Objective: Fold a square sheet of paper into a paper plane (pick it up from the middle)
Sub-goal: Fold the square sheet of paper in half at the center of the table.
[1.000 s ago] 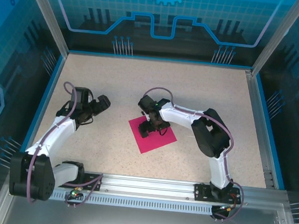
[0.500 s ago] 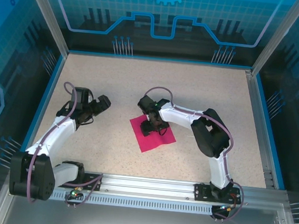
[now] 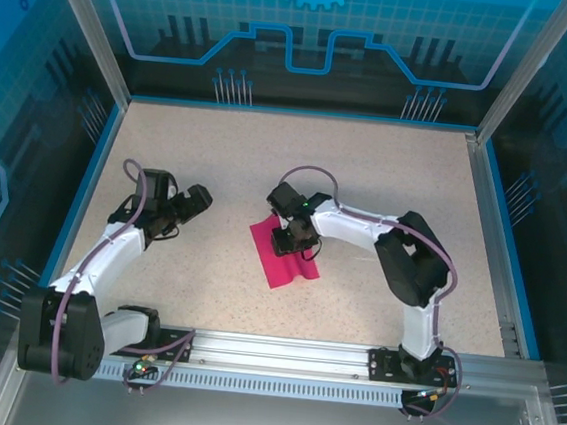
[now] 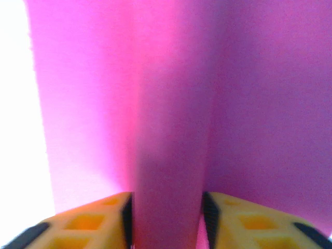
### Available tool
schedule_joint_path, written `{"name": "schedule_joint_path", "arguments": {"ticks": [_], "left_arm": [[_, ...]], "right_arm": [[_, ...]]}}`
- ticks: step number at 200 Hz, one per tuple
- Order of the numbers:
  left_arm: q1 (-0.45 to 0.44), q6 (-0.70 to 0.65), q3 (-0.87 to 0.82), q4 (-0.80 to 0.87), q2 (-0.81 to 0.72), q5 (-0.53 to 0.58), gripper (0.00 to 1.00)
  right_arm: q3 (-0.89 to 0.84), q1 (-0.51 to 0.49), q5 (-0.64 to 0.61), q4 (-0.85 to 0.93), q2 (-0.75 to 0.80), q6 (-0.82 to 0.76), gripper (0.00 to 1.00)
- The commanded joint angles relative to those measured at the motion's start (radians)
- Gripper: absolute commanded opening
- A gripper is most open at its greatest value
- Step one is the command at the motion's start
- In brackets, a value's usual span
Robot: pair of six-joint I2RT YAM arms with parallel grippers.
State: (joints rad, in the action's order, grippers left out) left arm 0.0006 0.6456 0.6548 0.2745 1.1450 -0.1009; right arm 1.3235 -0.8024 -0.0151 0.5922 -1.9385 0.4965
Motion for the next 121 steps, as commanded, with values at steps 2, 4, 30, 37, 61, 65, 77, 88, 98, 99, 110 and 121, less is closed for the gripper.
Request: {"name": "schedule_joint_path", "arguments": {"ticks": [2, 4, 30, 37, 61, 65, 77, 88, 98, 99, 110, 121], "left_arm": [[-0.011, 0.016, -0.028, -0.038, 0.008, -0.099, 0.91], [-0.012, 0.017, -0.030, -0.041, 0.010, -0.104, 0.90], [-0.045, 0.025, -0.041, -0.078, 0.020, -0.160, 0.80], [-0.060, 0.030, -0.044, -0.093, 0.023, -0.175, 0.77], [-0.117, 0.064, -0.061, -0.186, 0.037, -0.239, 0.68], [-0.127, 0.070, -0.064, -0.201, 0.041, -0.248, 0.66], [-0.166, 0.094, -0.073, -0.258, 0.062, -0.267, 0.62], [-0.203, 0.115, -0.076, -0.298, 0.089, -0.277, 0.57], [-0.236, 0.127, -0.074, -0.334, 0.125, -0.281, 0.54], [-0.238, 0.129, -0.074, -0.337, 0.128, -0.281, 0.53], [-0.274, 0.144, -0.071, -0.375, 0.167, -0.281, 0.49], [-0.301, 0.163, -0.068, -0.417, 0.206, -0.284, 0.46]], "right_arm": [[-0.095, 0.057, 0.257, -0.235, 0.123, 0.121, 0.26], [-0.097, 0.060, 0.260, -0.243, 0.126, 0.126, 0.25], [-0.148, 0.102, 0.385, -0.379, 0.154, 0.213, 0.19], [-0.162, 0.112, 0.410, -0.410, 0.155, 0.229, 0.19], [-0.216, 0.151, 0.472, -0.505, 0.149, 0.273, 0.21], [-0.223, 0.157, 0.477, -0.515, 0.146, 0.279, 0.21], [-0.243, 0.175, 0.491, -0.533, 0.129, 0.290, 0.21], [-0.269, 0.190, 0.502, -0.563, 0.119, 0.303, 0.21], [-0.285, 0.198, 0.509, -0.579, 0.108, 0.308, 0.22], [-0.286, 0.200, 0.509, -0.581, 0.107, 0.308, 0.22], [-0.293, 0.206, 0.510, -0.586, 0.097, 0.304, 0.22], [-0.302, 0.212, 0.506, -0.586, 0.088, 0.300, 0.22]]}}
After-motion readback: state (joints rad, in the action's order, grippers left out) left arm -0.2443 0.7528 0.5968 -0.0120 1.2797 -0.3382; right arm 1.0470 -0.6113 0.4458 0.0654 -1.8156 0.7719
